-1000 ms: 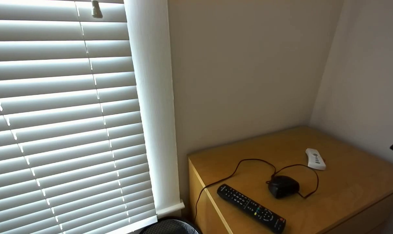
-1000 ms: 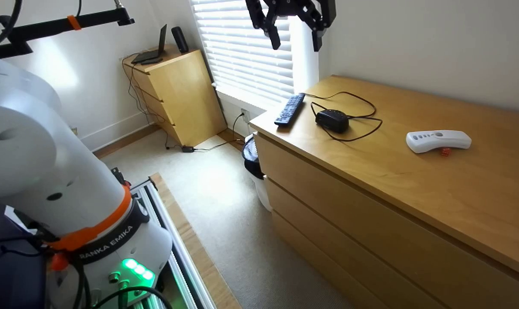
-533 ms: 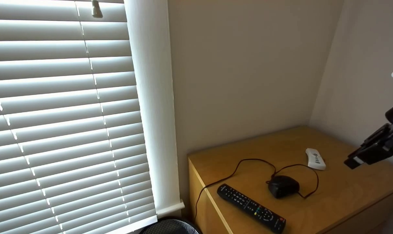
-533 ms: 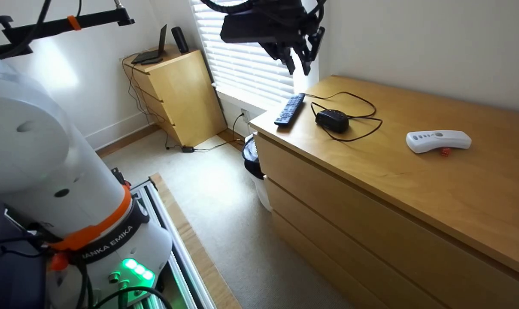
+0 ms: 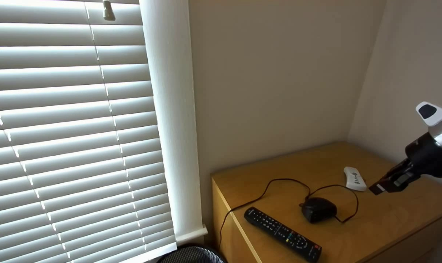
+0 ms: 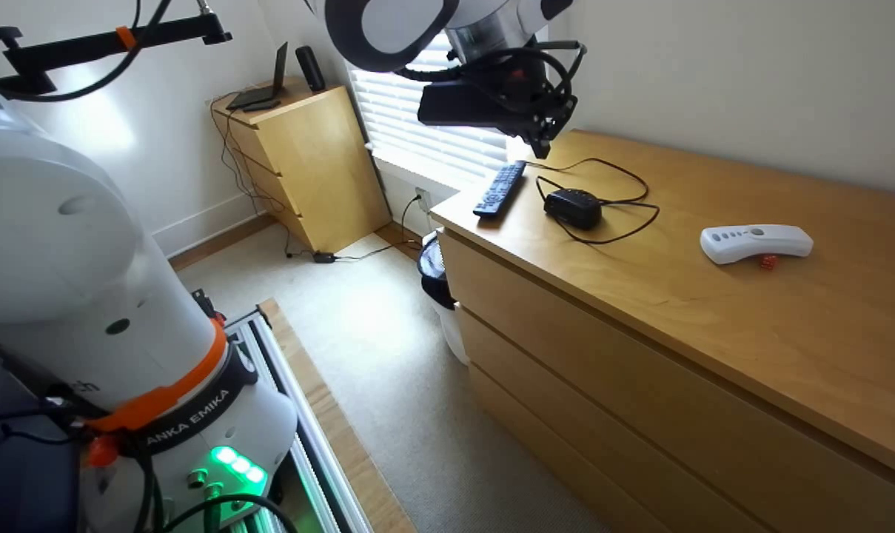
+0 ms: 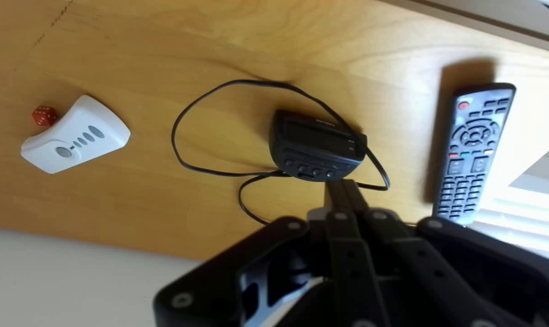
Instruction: Press the alarm button
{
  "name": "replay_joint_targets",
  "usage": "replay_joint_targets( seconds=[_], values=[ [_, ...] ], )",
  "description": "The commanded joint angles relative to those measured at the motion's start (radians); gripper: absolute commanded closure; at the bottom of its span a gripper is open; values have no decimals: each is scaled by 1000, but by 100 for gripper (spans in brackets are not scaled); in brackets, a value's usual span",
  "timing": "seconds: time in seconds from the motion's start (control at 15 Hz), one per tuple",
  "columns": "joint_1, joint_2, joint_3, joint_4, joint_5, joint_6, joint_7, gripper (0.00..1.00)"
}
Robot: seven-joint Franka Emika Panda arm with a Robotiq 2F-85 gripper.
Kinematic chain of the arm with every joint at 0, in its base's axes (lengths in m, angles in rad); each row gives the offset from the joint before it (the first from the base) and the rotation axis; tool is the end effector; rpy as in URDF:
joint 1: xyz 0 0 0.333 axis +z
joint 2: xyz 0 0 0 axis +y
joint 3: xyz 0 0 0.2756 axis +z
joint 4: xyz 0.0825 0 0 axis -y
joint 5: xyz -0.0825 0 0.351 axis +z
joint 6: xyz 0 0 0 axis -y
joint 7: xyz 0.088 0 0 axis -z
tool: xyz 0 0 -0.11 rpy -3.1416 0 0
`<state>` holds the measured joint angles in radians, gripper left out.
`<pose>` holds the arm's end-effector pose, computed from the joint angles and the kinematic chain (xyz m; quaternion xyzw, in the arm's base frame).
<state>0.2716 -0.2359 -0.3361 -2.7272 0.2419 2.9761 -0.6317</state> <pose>0.4199 -0.0395 0.3267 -0.9571 -0.1584 -0.2428 0.0027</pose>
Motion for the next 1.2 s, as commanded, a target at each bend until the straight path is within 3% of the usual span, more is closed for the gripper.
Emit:
replay_joint_targets(
  seconds=[0.0,0.6,1.13],
  values=[
    [13,18,-12,4,14,2,-8,99],
    [30,47,-27,16,24,2,-15,100],
    [184,141,-60,79,203,54,-92,100]
  ],
)
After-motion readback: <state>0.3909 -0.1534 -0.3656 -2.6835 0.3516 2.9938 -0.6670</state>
